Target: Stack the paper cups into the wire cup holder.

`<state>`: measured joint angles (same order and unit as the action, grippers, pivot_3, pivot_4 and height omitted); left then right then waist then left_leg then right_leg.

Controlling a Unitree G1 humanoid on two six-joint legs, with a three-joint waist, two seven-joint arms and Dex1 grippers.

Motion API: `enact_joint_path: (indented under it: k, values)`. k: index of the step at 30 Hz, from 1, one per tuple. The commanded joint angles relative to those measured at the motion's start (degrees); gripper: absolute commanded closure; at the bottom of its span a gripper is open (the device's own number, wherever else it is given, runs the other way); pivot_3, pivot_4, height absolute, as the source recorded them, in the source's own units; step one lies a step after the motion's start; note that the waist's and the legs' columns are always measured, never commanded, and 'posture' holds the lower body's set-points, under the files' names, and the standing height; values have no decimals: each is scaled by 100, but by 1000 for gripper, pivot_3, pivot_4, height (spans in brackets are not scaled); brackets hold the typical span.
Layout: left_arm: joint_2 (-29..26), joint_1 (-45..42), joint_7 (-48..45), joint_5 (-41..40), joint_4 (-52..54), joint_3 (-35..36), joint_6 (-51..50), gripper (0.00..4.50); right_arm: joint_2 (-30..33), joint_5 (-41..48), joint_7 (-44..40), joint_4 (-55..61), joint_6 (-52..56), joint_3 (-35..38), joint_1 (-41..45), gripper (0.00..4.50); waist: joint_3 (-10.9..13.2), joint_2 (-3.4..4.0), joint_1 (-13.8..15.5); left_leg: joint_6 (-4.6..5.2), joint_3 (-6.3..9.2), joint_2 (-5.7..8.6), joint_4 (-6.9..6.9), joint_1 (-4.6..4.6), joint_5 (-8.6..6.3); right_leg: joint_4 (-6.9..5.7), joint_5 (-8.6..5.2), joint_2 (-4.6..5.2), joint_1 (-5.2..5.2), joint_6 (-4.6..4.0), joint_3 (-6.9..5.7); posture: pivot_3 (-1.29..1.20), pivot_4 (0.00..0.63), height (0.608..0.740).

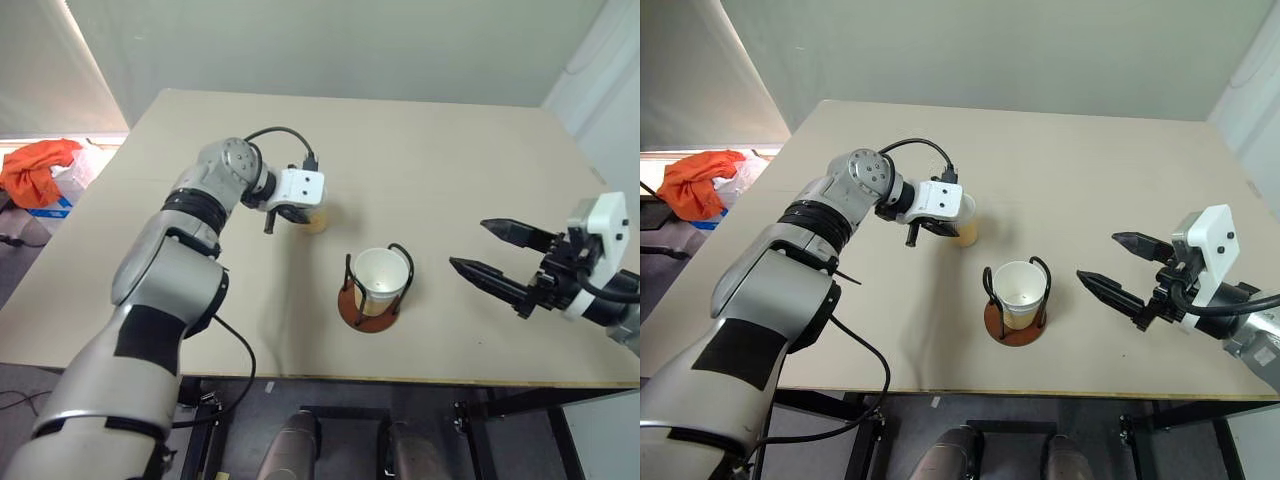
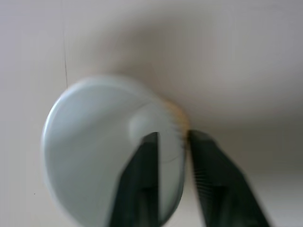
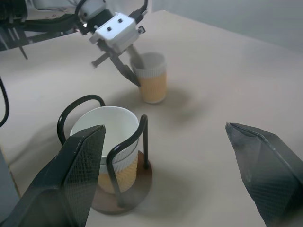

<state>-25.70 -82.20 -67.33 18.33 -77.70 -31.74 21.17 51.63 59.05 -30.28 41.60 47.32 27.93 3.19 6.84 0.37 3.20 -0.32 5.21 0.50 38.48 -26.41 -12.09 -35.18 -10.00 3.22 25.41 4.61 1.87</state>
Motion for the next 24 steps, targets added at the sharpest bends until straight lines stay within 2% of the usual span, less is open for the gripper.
enact_joint_path:
  k: [1,6,9,11,12,14,18,21,24]
  values:
    - [-75,-222,-509,71,104,233,255,4470,87,2,-40,117,-73,72,-43,180,0,0,1,1,0,0,2,0,-1,0,1,0,0,2,0,0,150,740]
    - [-144,-590,-1742,-303,354,765,708,4470,154,-169,-262,-100,-156,89,-83,180,0,-1,1,14,0,1,15,-6,-8,0,6,0,-1,8,2,0,150,740]
    - [-70,-1044,-2407,-1016,719,1103,949,4470,279,-352,-444,-263,-189,152,-158,180,1,-1,4,26,1,1,22,-17,-15,7,8,0,-1,13,3,0,150,740]
    - [-328,-1063,-2517,-2747,1944,436,381,4470,356,-437,-655,-312,-223,277,-313,180,0,1,11,75,10,2,35,-36,-44,16,13,-1,4,19,3,0,150,740]
    - [-753,-958,-2517,-3882,3012,-171,-8,4470,390,-467,-756,-341,-236,385,-406,180,-1,2,8,73,9,2,42,-45,-44,15,16,1,9,22,3,0,150,740]
    - [-1406,-856,-2517,-5223,4300,-1037,-372,4470,423,-527,-875,-391,-270,502,-510,180,-10,16,-14,34,1,-5,51,-57,-50,13,32,2,26,22,2,0,150,740]
    - [-2097,-927,-2517,-6143,5396,-2324,-95,4470,374,-644,-922,-315,-304,672,-733,180,-24,43,-30,31,-21,-10,60,-18,-77,10,13,3,-1,30,14,0,150,740]
    - [-2232,-1089,-2517,-6395,5475,-2860,118,4470,315,-646,-869,-240,-295,714,-786,180,-20,40,-27,33,-22,-16,66,-12,-90,-4,15,4,-4,26,14,0,150,740]
    - [-2198,-1214,-2517,-6360,5280,-3228,378,4470,256,-615,-817,-143,-267,825,-902,180,-18,39,-22,83,-22,-16,71,4,-113,-3,21,6,-22,19,12,0,150,740]
